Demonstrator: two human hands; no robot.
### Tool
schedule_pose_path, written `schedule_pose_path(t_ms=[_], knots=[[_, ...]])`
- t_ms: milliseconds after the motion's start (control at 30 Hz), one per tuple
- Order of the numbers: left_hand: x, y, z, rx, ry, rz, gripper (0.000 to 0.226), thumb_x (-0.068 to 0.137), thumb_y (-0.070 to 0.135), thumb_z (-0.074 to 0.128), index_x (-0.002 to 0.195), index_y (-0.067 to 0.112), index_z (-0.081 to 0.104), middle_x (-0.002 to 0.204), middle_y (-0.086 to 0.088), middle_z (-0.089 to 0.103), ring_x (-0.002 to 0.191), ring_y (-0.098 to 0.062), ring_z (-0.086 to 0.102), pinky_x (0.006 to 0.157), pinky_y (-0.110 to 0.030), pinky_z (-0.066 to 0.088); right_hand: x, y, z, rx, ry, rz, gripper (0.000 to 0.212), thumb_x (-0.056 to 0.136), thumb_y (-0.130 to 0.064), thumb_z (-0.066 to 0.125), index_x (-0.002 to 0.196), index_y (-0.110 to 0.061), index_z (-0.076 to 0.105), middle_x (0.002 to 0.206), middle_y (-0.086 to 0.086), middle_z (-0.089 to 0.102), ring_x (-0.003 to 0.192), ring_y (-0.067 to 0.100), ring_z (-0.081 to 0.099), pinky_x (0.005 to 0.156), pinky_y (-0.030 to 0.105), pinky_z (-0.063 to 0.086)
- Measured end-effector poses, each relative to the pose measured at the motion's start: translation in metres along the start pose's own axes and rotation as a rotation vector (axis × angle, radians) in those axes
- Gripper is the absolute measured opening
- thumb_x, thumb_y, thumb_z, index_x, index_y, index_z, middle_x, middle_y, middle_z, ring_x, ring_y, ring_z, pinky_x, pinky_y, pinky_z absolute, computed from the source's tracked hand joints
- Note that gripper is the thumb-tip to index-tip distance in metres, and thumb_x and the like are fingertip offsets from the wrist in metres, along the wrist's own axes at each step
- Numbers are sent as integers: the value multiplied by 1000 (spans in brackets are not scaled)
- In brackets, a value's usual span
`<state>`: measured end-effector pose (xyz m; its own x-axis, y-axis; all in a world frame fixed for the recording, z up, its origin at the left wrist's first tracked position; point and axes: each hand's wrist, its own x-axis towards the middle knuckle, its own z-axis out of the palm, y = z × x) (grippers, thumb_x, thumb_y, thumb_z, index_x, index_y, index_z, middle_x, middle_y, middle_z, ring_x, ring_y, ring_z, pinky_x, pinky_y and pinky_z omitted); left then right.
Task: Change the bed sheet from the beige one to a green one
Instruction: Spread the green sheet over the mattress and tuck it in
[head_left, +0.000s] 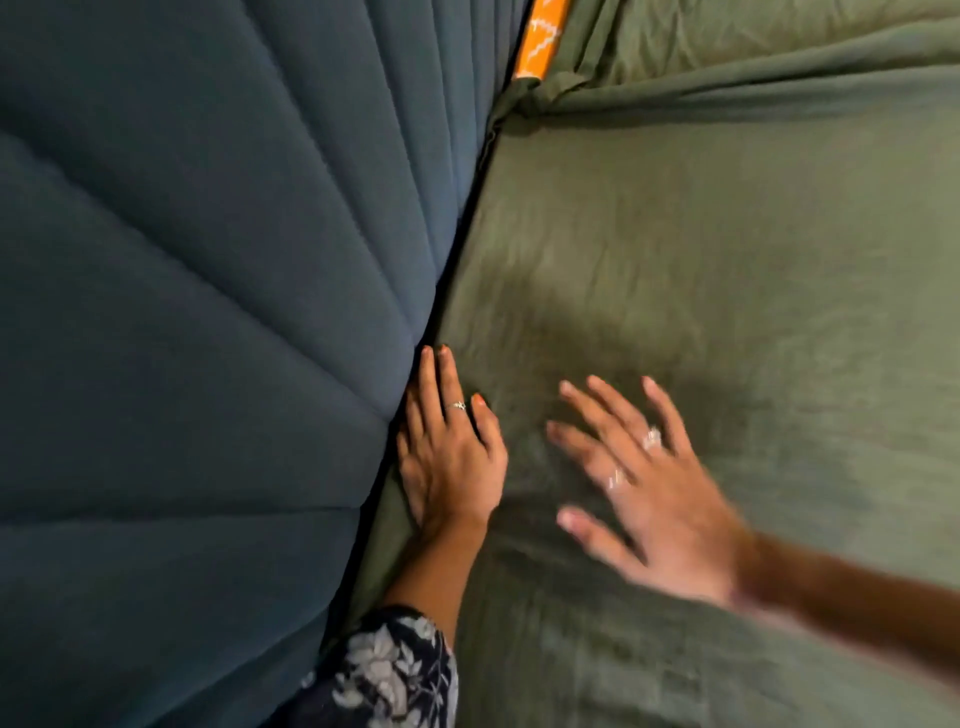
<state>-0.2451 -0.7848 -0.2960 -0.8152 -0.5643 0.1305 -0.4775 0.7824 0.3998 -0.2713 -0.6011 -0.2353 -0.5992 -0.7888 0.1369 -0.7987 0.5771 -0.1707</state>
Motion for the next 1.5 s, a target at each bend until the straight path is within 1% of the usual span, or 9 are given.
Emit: schedule_pose_path(t_ms=[333, 600, 733, 833, 933, 1033, 1167, 1300, 1500], knots=[[3, -10, -12, 6, -167, 80, 60, 100, 42, 26, 153, 17, 13, 161, 1, 10, 145, -21, 19, 112, -43, 21, -69, -45, 36, -66, -216, 239, 80, 88, -71, 26, 152, -22, 22, 160, 4, 14, 148, 19, 10, 116, 54, 10], [-189, -65, -76, 118, -130, 209, 61, 98, 46, 20, 145, 13, 39, 152, -7, 35, 134, -26, 42, 106, -43, 34, -69, -70, 9, -83, -365, 337, 98, 68, -70, -12, 153, -22, 1, 161, 5, -5, 148, 20, -3, 117, 49, -3], [-327, -133, -123, 132, -148, 140, 60, 100, 49, 13, 143, 20, 42, 148, -3, 40, 130, -23, 44, 99, -44, 35, -144, -171, 23, 8, -235, 316, 81, 86, -66, 20, 147, -14, 35, 155, 13, 26, 143, 26, 28, 114, 53, 21], [-412, -188, -161, 128, -146, 11, 53, 98, 47, 14, 149, 35, 23, 151, -3, 37, 124, -27, 43, 92, -45, 37, -218, -288, 43, 179, -312, 213, 73, 88, -61, 37, 145, -16, 39, 154, 11, 30, 143, 23, 28, 111, 51, 16], [-454, -225, -188, 218, -113, -3, 52, 99, 41, 20, 151, 33, 18, 155, 2, 27, 114, -30, 55, 86, -44, 43, -254, -385, 42, 235, -520, 74, 66, 91, -66, 25, 139, -27, 46, 150, 3, 39, 139, 14, 35, 115, 49, 6], [-467, -266, -186, 315, -458, 20, 54, 87, 34, 35, 138, 17, 40, 143, -16, 46, 102, -35, 66, 72, -44, 55, -251, -408, 22, 414, -589, 78, 94, 79, -67, -13, 147, -24, 34, 159, 1, 19, 146, 12, 16, 117, 38, -2], [-512, -256, -253, 370, -665, -80, 52, 78, 33, 42, 102, -2, 72, 105, -23, 69, 82, -42, 69, 62, -53, 58, -296, -411, -41, 347, -656, -48, 125, 54, -74, -24, 148, -12, 31, 161, 7, 6, 148, 19, 2, 118, 40, 0], [-550, -208, -324, 454, -689, -173, 54, 91, 38, 37, 136, 11, 50, 141, -8, 50, 131, -28, 44, 107, -37, 37, -373, -369, -95, 122, -775, 95, 158, 26, -78, -46, 141, -15, 43, 161, 9, 2, 148, 19, 0, 118, 42, 0], [-642, -183, -411, 557, -806, -181, 52, 100, 40, 34, 148, 22, 27, 156, 4, 22, 144, -14, 18, 114, -32, 20, -482, -352, -198, -14, -918, 242, 151, 32, -86, -39, 136, -21, 49, 161, 7, 0, 148, 18, -2, 117, 46, -1]])
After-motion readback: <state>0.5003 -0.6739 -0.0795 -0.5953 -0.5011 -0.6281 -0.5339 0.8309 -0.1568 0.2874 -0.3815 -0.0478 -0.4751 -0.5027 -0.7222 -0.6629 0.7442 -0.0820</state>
